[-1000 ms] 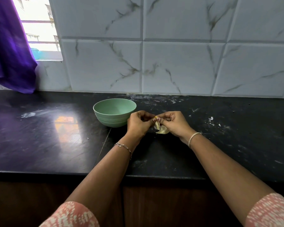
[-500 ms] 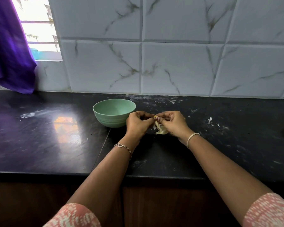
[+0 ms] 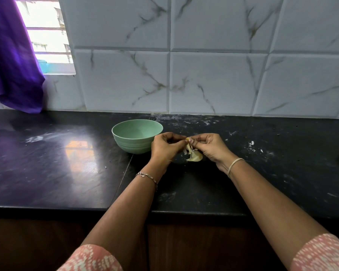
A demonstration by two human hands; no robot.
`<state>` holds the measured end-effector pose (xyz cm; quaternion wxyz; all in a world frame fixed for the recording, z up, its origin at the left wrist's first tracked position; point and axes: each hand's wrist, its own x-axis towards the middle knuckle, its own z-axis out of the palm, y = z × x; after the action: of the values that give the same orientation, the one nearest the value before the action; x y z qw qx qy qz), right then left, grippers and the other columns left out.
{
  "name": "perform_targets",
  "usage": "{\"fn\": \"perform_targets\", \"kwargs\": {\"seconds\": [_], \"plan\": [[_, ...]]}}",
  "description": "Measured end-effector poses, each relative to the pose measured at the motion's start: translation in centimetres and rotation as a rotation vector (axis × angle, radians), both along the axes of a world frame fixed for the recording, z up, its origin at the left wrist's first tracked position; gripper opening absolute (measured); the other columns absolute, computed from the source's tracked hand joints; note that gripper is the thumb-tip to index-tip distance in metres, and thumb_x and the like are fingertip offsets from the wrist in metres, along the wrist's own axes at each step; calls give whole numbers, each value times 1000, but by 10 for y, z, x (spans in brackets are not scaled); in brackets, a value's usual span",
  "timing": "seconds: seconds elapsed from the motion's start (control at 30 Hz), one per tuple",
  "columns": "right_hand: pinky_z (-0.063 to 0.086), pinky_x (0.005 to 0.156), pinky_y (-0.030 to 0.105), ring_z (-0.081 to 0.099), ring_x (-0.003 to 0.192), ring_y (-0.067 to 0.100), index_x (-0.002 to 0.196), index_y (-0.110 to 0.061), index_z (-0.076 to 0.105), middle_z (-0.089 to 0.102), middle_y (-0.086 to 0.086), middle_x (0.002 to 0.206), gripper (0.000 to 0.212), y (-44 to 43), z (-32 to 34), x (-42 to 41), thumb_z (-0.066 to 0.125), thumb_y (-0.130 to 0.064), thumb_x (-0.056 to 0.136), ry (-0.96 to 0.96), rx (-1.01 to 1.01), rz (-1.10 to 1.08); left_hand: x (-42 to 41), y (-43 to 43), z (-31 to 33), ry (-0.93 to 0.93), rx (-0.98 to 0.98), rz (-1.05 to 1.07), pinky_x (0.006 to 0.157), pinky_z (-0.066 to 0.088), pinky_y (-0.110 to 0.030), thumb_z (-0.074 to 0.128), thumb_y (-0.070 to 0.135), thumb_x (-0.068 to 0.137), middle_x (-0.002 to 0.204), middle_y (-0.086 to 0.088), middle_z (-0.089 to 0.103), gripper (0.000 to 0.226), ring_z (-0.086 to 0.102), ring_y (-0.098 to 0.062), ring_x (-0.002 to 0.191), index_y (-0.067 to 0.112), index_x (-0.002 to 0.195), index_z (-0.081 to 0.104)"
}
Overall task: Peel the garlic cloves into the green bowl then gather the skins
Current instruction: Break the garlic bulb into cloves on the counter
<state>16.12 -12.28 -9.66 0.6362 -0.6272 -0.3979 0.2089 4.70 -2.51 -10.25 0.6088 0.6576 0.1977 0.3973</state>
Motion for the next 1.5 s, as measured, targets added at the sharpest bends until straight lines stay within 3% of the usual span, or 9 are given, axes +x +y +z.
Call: {"fn": "perform_targets", "kwargs": {"seconds": [0.1,0.37,0.5,0.6,0.77,1.0,1.07,1.17,1.5], "plan": [[55,69,19,71,73,10,95,-3,72,75,4,79,13,-2,2,0,72,-5,83,18,14,39,-1,-2,3,-51,-105,-22,56,54,-20,71,0,82,64,-3,68,7,64,-8,56,6,83,70],[56,75,27,72,76,12,91,-7,74,74,5,81,19,-5,4,-3,81,-6,73,-150,-22,-14,-3,0,1,-14,-125,-103,62,56,-28,65,1,89,77,-10,67,8,64,-15,64,8,86,65],[39,102,40,69,83,7,72,-39,72,74,-10,77,14,-1,0,-3,82,-29,75,-458,-150,-216,-2,2,-1,6,-89,-92,60,57,-25,66,-1,87,79,-9,68,8,65,-15,65,7,86,67],[22,91,27,61,86,1,85,-38,71,71,-17,82,6,-5,6,-8,73,-33,83,-800,-233,-365,0,0,-2,48,-32,-74,56,55,-21,66,-2,87,77,-6,69,8,65,-8,61,5,88,68],[21,89,33,57,99,11,104,-33,67,69,-12,102,17,-14,9,-3,59,-23,92,-1195,-326,-503,1,-2,1,60,-115,-84,50,49,-15,55,-6,91,68,-4,64,15,56,-4,48,-4,100,66],[35,96,38,52,112,17,110,-29,72,61,-6,116,22,-14,2,7,58,-21,95,-1084,-438,-427,-6,1,4,-3,-370,-285,63,57,-19,54,-4,93,75,-4,69,19,66,-9,61,1,110,61],[46,87,34,56,97,13,90,-24,74,64,-7,100,7,-12,6,3,71,-19,86,-983,-267,-448,-8,0,5,-15,-394,-324,68,59,-21,54,-6,93,85,-8,67,24,66,-12,69,0,115,61],[49,68,25,56,73,5,77,-24,61,62,-13,77,18,-10,7,-1,78,-18,79,-768,-96,-377,-9,1,4,-38,-394,-344,71,59,-24,54,-8,91,89,-11,66,30,68,-14,71,1,119,60],[56,74,26,66,78,12,91,-20,71,72,-4,85,16,-3,2,-6,80,-19,79,-468,-64,-203,-7,2,3,-73,-409,-308,66,58,-20,57,-7,90,69,-6,70,13,68,-9,63,2,91,67]]}}
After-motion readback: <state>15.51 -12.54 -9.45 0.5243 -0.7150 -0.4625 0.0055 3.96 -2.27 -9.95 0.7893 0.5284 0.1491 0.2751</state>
